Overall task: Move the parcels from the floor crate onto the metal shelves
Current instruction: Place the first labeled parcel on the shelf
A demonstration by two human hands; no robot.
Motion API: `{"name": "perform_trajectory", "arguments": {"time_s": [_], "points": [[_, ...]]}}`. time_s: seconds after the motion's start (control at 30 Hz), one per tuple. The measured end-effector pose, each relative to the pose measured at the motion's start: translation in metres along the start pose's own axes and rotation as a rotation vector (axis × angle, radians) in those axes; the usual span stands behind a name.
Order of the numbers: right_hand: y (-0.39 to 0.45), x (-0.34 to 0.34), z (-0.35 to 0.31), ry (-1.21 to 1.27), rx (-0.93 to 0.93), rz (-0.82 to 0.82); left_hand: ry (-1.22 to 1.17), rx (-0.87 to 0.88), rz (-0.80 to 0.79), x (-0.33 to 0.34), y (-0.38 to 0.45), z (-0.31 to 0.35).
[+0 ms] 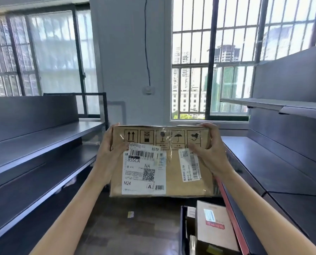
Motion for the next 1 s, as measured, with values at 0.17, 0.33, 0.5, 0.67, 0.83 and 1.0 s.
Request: {"name": "perform_trajectory", "arguments": {"time_s": [0.17, 0.33, 0.5, 0.67, 0.83, 1.0], "points": [[0.041, 0.043, 0.057, -0.029, 0.000, 0.001, 0.069, 0.009, -0.018, -0.016, 0.057, -0.054], [0.095, 0.090, 0.106, -0.054, 0.026, 0.016, 0.025, 0.044, -0.063, -0.036, 0.130, -0.102], [0.156, 0.120, 0.150, -0.037, 0.053, 0.035, -0.038, 0.049, -0.119, -0.046, 0.212, -0.146], [0.200, 0.127, 0.213, -0.066, 0.075, 0.081, -0.110, 0.036, -0.199, -0.028, 0.280, -0.207], [0.247, 0.124, 0.286, -0.091, 0.104, 0.073, -0.127, 0.031, -0.271, 0.006, 0.340, -0.269], [0.299, 0.109, 0.353, -0.072, 0.141, 0.114, -0.151, -0.015, -0.321, 0.049, 0.415, -0.326]]}}
Point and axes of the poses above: each hand's wrist, its own y-axis towards the middle knuckle, its own x-axis out of the palm, z = x × y, the point moved 6 cm from there along y, towards the middle knuckle, and after that the axes turned 5 degrees about -y, right-handed, at the moved point
